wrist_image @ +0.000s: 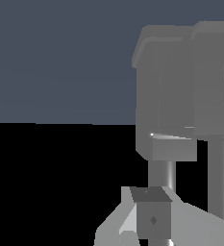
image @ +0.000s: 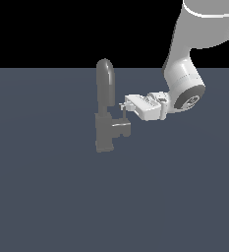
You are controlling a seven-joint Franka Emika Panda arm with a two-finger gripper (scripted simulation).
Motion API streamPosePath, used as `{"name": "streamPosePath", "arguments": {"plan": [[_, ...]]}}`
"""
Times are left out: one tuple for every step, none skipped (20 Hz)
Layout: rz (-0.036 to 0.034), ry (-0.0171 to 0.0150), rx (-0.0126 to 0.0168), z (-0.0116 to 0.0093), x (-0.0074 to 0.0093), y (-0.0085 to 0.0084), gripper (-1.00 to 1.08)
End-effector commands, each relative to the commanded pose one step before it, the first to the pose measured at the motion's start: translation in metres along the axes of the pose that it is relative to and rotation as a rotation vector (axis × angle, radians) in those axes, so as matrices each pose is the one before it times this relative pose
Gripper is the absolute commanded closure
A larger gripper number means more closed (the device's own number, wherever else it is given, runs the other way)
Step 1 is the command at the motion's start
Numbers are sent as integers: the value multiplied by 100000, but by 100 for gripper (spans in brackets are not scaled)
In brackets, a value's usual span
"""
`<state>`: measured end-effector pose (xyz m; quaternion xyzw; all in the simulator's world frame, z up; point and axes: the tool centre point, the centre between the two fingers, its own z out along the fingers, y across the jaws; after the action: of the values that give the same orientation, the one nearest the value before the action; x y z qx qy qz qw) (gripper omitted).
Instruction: Turn on the faucet by rotating a designated handle.
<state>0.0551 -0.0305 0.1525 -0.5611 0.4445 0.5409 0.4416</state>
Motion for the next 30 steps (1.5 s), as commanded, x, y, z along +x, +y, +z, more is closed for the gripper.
{"name": "streamPosePath", "arguments": {"plan": [[1442,-1813,1627,149,648,-71,108],[313,-371,324,33,148,-4,108],[187,-222,194,21,89,-2,108],[64,-76,66,5,31,-1,108],[0,0,0,0,0,0,108],[0,0,0,0,0,0,108],[0,0,0,0,0,0,108],[8,52,-82,-3,13,25,108],[0,0,0,5,-50,217,108],[0,0,0,5,-51,220,108],[0,0,0,5,-52,223,108],[0,0,0,5,-52,226,108],[0,0,0,5,-53,228,108],[0,0,0,5,-54,231,108],[0,0,0,5,-54,234,108],[0,0,0,5,-55,237,108],[-37,-24,22,-11,-73,248,108],[0,0,0,5,-56,242,108],[0,0,0,5,-57,245,108],[0,0,0,5,-57,248,108],[0,0,0,5,-58,251,108],[0,0,0,5,-59,253,108],[0,0,0,5,-59,256,108],[0,0,0,5,-60,259,108],[-39,-21,21,-11,-79,271,108],[0,0,0,4,-61,264,108],[0,0,0,4,-62,267,108],[0,0,0,3,-63,270,108],[0,0,0,0,0,0,108],[-1094,640,507,-14,-184,-720,108]]}}
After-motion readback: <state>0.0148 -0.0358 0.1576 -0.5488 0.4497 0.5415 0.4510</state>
